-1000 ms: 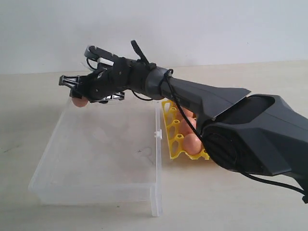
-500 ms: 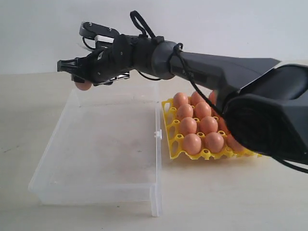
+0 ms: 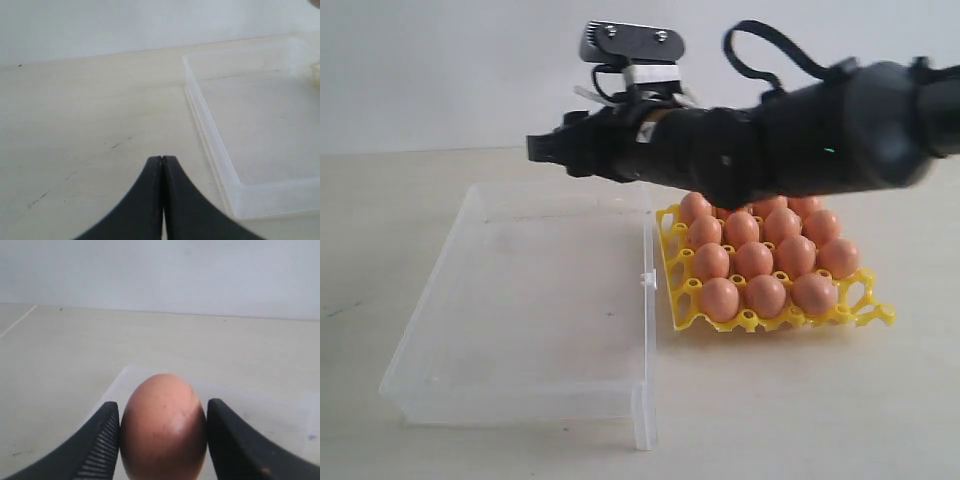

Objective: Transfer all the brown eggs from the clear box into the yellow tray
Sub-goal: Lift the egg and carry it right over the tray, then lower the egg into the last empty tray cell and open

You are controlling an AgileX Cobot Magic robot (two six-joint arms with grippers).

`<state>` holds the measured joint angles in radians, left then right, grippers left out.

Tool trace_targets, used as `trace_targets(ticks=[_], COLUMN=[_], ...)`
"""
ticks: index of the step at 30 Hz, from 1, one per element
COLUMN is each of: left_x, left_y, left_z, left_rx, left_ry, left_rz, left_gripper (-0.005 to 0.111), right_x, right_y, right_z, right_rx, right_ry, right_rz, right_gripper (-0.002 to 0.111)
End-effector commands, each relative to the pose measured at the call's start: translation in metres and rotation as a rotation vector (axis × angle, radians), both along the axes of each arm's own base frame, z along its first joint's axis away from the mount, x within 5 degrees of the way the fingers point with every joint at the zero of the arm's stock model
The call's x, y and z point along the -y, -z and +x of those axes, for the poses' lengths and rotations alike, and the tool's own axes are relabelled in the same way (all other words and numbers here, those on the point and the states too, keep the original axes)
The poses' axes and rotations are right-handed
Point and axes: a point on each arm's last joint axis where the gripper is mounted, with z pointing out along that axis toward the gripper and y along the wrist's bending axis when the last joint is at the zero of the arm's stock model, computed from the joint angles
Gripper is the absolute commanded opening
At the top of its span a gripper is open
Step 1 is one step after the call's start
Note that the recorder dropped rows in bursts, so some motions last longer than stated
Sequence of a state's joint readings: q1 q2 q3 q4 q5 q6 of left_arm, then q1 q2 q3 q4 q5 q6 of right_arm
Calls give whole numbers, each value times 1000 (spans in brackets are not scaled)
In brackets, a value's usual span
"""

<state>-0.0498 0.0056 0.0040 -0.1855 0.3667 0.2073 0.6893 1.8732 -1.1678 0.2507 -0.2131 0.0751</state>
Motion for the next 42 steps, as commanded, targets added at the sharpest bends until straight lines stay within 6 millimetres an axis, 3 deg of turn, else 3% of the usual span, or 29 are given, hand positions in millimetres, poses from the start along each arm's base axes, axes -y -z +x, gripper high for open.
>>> trace_targets(ticks=[1,6,14,38,42], left_x=[0,0,0,0,0], left_y=[-2,-2,-2,-2,-2], left_z=[0,0,0,0,0], left_rx=[19,19,19,19,19], left_ry=[-3,-3,-3,-3,-3], left_rz=[-4,-4,-4,-4,-4], left_gripper=[0,0,0,0,0], right_x=[63,122,177,208,212], right_y=[-1,20,46,50,57], right_z=[-32,-52,-58,-53,-61], right_rx=[70,-4,-207,-190,-190], right_ry=[120,249,365,400,414], right_rz=[-24,-101,-170,-263,-274], right_gripper=[0,0,0,0,0])
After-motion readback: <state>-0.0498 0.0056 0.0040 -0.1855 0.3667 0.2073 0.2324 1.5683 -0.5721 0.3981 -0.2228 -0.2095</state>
